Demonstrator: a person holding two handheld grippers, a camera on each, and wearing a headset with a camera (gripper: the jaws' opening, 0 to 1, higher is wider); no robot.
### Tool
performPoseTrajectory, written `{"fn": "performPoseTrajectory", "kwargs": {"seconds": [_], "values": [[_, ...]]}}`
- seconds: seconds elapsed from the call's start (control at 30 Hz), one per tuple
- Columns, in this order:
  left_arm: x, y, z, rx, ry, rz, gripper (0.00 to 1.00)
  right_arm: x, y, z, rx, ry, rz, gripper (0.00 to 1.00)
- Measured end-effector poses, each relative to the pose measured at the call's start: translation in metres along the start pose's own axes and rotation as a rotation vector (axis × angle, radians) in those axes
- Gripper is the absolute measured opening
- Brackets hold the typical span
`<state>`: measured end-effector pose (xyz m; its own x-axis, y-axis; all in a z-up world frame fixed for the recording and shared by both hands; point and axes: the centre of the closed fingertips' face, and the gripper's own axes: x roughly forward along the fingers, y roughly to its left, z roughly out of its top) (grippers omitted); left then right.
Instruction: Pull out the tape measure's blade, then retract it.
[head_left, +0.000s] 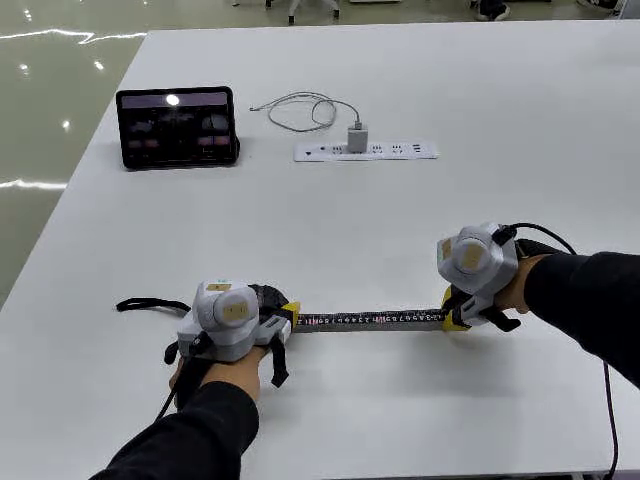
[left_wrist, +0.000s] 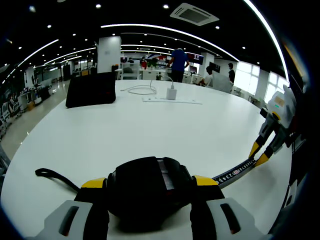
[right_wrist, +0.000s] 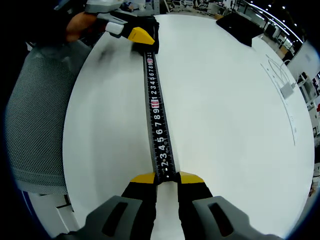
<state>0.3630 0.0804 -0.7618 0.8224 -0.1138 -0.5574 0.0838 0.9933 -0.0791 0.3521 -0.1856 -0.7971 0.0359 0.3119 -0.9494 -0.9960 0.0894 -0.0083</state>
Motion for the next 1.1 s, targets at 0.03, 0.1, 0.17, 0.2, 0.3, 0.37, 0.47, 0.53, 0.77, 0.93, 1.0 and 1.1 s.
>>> {"fn": "performPoseTrajectory", "kwargs": {"seconds": [0.03,0.1,0.17,0.2,0.3,0.37,0.47,0.53,0.77,0.93,1.0,1.1], "values": [[0.000,0.000,0.000,0.000,0.000,0.000,0.62,0.000,0.000,0.000,0.002,0.000,0.000,0.11],[0.000,0.000,0.000,0.001,0.000,0.001,0.62,0.000,0.000,0.001,0.000,0.000,-0.002,0.11],[0.001,0.000,0.000,0.000,0.000,0.001,0.62,0.001,0.000,0.001,0.001,0.000,-0.001,0.11],[0.001,0.000,0.000,0.001,0.000,0.001,0.62,0.001,0.000,0.001,0.000,-0.001,-0.001,0.11],[0.001,0.000,0.000,0.002,0.002,0.000,0.62,0.001,-0.001,0.002,-0.001,-0.004,0.000,0.11],[0.001,0.000,0.000,0.002,0.002,0.001,0.62,0.002,-0.001,0.003,-0.006,-0.006,0.001,0.11],[0.001,0.000,0.000,0.003,0.003,0.000,0.62,0.002,0.000,0.004,-0.011,-0.007,0.000,0.11],[0.001,0.000,0.000,0.003,0.004,0.001,0.62,0.002,0.000,0.005,-0.020,-0.006,0.002,0.11],[0.001,0.000,-0.001,0.004,0.003,0.001,0.62,0.003,0.000,0.008,-0.023,-0.010,0.005,0.11],[0.001,0.000,0.000,0.005,0.004,0.002,0.62,0.004,0.001,0.012,-0.018,-0.015,0.004,0.11],[0.001,0.000,0.000,0.005,0.004,0.002,0.62,0.005,0.002,0.014,-0.015,-0.019,0.003,0.11],[0.001,0.000,0.000,0.005,0.005,0.001,0.62,0.007,0.003,0.018,-0.017,-0.021,0.002,0.11]]}}
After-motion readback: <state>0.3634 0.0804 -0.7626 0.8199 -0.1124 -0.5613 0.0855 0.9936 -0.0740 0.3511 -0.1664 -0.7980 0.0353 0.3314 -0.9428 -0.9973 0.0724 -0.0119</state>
